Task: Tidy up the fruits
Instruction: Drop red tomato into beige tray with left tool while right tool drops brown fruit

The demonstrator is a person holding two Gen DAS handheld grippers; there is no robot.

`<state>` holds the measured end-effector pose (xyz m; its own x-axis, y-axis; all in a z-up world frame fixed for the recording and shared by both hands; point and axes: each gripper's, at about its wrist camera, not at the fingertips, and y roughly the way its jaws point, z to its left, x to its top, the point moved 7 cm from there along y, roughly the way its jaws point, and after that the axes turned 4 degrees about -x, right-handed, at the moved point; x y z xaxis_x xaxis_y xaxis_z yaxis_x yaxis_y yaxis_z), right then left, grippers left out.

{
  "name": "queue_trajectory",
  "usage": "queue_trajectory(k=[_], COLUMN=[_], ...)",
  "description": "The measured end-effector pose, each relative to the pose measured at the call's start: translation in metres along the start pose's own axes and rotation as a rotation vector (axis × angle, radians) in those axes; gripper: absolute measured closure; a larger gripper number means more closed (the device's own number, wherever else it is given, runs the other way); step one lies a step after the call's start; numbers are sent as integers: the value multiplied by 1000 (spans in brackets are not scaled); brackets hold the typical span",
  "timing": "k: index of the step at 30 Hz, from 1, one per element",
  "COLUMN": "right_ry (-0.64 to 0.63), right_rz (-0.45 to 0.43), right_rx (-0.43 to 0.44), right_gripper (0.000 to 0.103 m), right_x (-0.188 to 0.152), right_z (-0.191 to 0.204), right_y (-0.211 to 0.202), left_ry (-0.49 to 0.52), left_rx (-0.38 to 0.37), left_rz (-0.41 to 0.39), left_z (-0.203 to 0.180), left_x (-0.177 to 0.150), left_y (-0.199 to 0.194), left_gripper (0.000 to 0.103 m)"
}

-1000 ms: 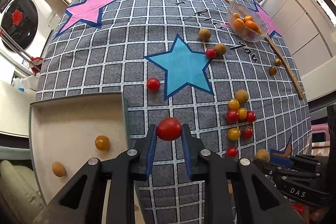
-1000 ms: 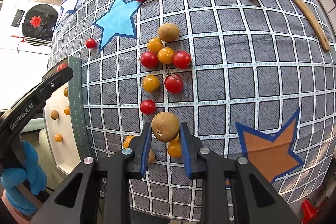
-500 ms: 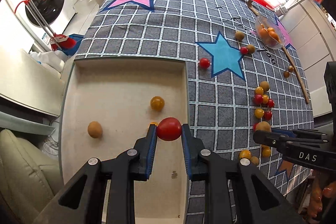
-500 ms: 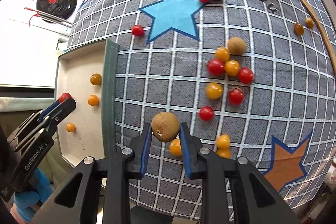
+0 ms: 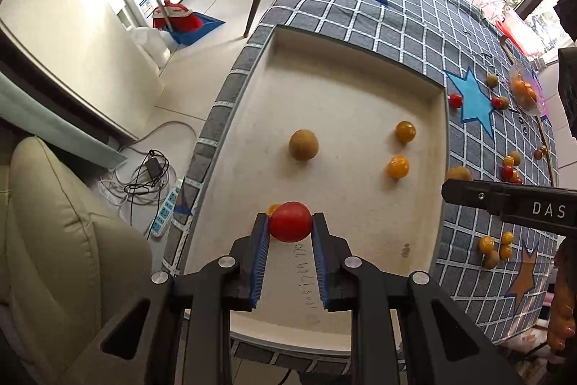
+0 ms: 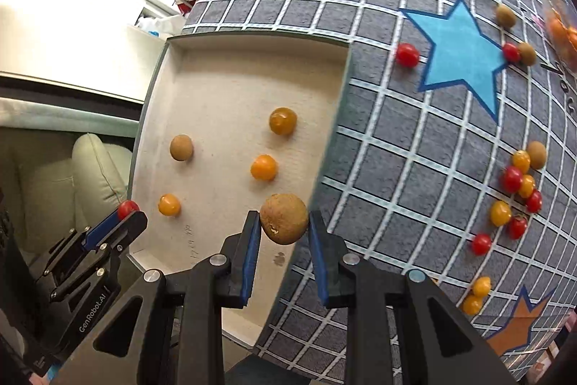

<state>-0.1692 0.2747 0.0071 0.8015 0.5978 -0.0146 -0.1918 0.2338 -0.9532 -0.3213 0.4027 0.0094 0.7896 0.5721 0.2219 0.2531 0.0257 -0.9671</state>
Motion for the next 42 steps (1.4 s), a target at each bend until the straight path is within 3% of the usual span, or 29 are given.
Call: queue_trajectory(k=[12,25,27,28,29,30,34,38,42], right_ry=[-121,-181,-180,-180,-181,-184,-185,-165,-123], right_rz=[56,71,77,79,79,77,74,59,26], right_rx=[-29,-111,-99,-94,-97,-99,-88,-44,-1], right_gripper=[74,73,69,68,62,57,47,21,21], right_x=[15,25,25,26,26,26,30,31,35], right_z=[55,76,77,79,80,79,79,76,72], right_y=[44,75,75,76,76,75,70,58,40], left_ry=[-52,-34,-15,-7,-7,-8,6,12,37], left_rx=[45,50,57,60,61,69,77,77,78], left_rz=[57,86,85,87,91,80,75,86,88], left_z=[29,29,28,27,25,26,26,27,23], left_x=[-27,-31,-32,-32,-31,-30,-31,-32,-31], left_y=[37,51,51,51,51,50,48,45,40], left_gripper=[78,78,75,70,44,30,30,30,30])
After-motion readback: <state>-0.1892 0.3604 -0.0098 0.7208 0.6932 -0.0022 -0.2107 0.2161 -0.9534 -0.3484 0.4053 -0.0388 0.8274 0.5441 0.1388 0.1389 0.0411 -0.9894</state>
